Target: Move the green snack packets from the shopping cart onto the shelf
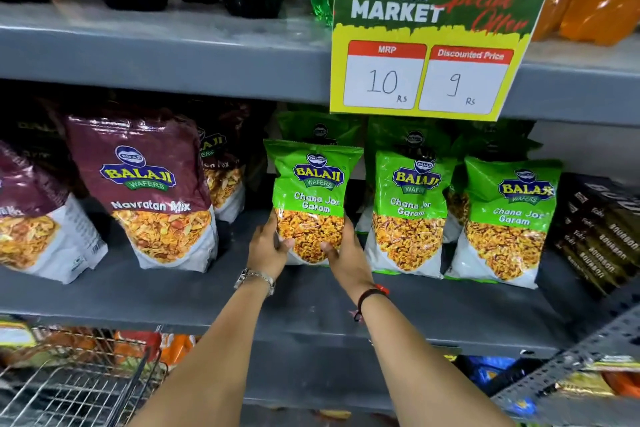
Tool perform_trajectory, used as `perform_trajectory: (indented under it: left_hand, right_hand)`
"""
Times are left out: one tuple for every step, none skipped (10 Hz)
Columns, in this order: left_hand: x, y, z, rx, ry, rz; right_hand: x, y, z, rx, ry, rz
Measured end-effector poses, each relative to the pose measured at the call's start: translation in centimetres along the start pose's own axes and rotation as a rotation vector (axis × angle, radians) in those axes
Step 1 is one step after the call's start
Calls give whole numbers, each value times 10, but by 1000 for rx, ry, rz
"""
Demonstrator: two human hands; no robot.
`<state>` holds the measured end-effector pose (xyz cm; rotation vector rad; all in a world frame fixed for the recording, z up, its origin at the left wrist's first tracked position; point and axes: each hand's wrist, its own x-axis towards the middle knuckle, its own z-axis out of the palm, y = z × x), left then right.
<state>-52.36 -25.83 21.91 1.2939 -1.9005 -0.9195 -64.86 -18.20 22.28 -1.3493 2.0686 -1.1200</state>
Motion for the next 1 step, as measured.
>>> perform_trajectory:
  left_hand:
    - [-10, 7, -5, -38, 56, -33]
  right_hand:
    - [-5, -5, -1, 70, 51, 28]
